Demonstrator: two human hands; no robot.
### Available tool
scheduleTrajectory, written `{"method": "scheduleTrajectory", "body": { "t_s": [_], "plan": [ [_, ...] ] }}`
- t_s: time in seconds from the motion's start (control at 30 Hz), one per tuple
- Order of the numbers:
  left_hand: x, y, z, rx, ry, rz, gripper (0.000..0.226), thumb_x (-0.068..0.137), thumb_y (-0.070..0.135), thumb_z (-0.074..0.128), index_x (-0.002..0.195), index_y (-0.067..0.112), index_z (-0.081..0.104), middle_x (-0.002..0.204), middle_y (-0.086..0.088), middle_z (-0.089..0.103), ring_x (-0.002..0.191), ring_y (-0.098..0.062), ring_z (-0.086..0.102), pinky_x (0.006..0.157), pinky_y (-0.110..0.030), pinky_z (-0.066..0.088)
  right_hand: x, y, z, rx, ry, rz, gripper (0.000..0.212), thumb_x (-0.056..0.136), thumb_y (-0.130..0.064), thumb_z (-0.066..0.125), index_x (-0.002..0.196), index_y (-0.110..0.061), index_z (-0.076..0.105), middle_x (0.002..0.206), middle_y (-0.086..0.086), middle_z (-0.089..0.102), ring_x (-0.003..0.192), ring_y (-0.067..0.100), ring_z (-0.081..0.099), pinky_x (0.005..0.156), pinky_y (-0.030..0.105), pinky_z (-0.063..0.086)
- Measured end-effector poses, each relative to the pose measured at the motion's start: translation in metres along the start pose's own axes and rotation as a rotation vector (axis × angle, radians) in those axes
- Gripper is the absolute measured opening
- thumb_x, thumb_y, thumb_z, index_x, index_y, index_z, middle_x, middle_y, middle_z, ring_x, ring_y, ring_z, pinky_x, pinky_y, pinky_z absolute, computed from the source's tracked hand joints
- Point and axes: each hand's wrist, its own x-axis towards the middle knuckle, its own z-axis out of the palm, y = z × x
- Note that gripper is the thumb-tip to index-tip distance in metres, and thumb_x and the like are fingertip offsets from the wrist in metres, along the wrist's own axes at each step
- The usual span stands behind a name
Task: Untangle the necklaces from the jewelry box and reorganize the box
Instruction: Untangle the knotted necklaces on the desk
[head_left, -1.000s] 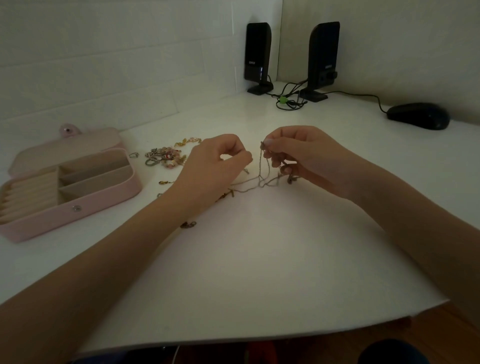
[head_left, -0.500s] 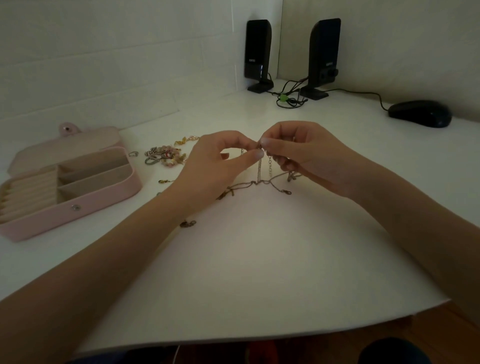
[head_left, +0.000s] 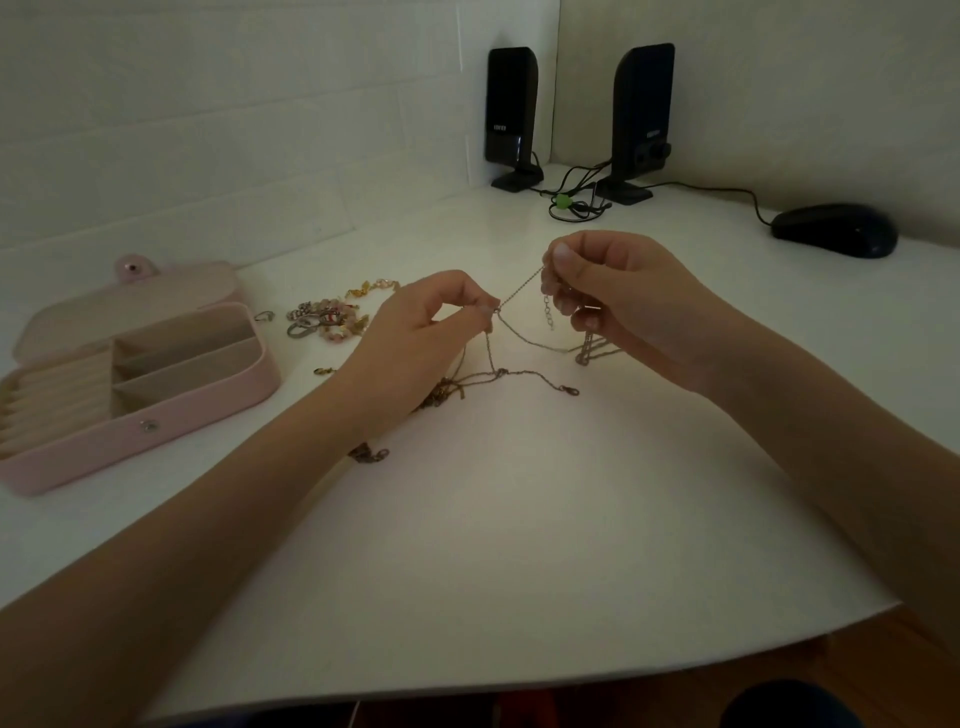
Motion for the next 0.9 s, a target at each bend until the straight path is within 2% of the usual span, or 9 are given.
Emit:
{"method": "scheduleTrajectory", "body": {
  "t_s": [0.1,0.2,0.3,0.37,0.47,0.63,0.77,0.9],
  "plan": [
    [0.000,0.000,0.001,-0.012,0.020,-0.014,0.020,0.092,0.022,0.052,0.074,0.021,0.059,0.100,0.016,0.068,0.093,-0.036,0.060,0.070,-0.022,0.040,0.000,-0.001,0.000,0.042,0.026,0.011,0.016,0.100,-0.017,0.046,0.093,-0.012,0.060,0.079,-0.001,0.066,0.063,0.005,0.054,0.053,0.016,0.039],
    [0.000,-0.001,0.000,0.006,0.046,-0.020,0.021,0.094,0.022,0.050,0.075,0.017,0.058,0.105,0.006,0.067,0.088,-0.023,0.057,0.070,-0.019,0.037,0.000,-0.002,-0.001,0.077,0.056,0.020,0.014,0.100,-0.018,0.045,0.096,-0.012,0.057,0.075,-0.002,0.067,0.063,0.006,0.056,0.053,0.017,0.039],
    [0.002,-0.007,-0.004,0.131,0.139,0.022,0.023,0.093,0.024,0.049,0.071,0.026,0.055,0.111,0.006,0.061,0.104,-0.011,0.051,0.081,-0.018,0.033,0.000,-0.002,-0.002,0.043,0.113,0.010,0.013,0.100,-0.018,0.047,0.094,-0.014,0.058,0.065,-0.006,0.061,0.057,0.006,0.052,0.054,0.018,0.038],
    [0.003,-0.011,-0.006,0.190,0.172,0.068,0.019,0.090,0.028,0.049,0.072,0.033,0.052,0.111,0.006,0.058,0.112,-0.015,0.048,0.088,-0.024,0.031,0.001,-0.003,-0.002,0.007,0.164,-0.003,0.012,0.098,-0.019,0.050,0.092,-0.015,0.060,0.062,-0.007,0.058,0.054,0.005,0.049,0.056,0.019,0.038],
    [0.003,-0.013,-0.007,0.254,0.173,0.103,0.019,0.090,0.027,0.050,0.073,0.036,0.048,0.111,0.003,0.057,0.112,-0.018,0.048,0.089,-0.025,0.027,0.002,-0.003,-0.004,0.000,0.227,-0.018,0.010,0.096,-0.021,0.055,0.093,-0.015,0.063,0.061,-0.007,0.056,0.054,0.005,0.047,0.059,0.021,0.038],
    [0.001,-0.016,-0.006,0.431,0.163,0.194,0.010,0.086,0.030,0.044,0.081,0.024,0.050,0.107,0.002,0.054,0.111,-0.025,0.047,0.090,-0.030,0.030,0.001,-0.004,-0.007,-0.009,0.335,-0.105,0.009,0.091,-0.024,0.062,0.093,-0.016,0.066,0.057,-0.007,0.052,0.052,0.003,0.044,0.055,0.016,0.039],
    [0.000,-0.015,-0.006,0.505,0.179,0.169,0.014,0.087,0.032,0.042,0.084,0.021,0.052,0.111,-0.001,0.055,0.114,-0.025,0.042,0.090,-0.030,0.027,0.003,-0.004,-0.010,-0.071,0.436,-0.184,0.006,0.088,-0.025,0.067,0.087,-0.019,0.067,0.060,-0.002,0.050,0.052,0.002,0.042,0.055,0.012,0.039],
    [0.001,-0.016,-0.008,0.521,0.201,0.136,0.012,0.092,0.027,0.046,0.085,0.020,0.051,0.102,0.003,0.051,0.105,-0.025,0.044,0.087,-0.028,0.025,0.005,-0.001,-0.015,-0.104,0.529,-0.191,0.008,0.089,-0.025,0.066,0.089,-0.017,0.068,0.058,0.000,0.044,0.049,0.001,0.038,0.054,0.011,0.037]
  ]
}}
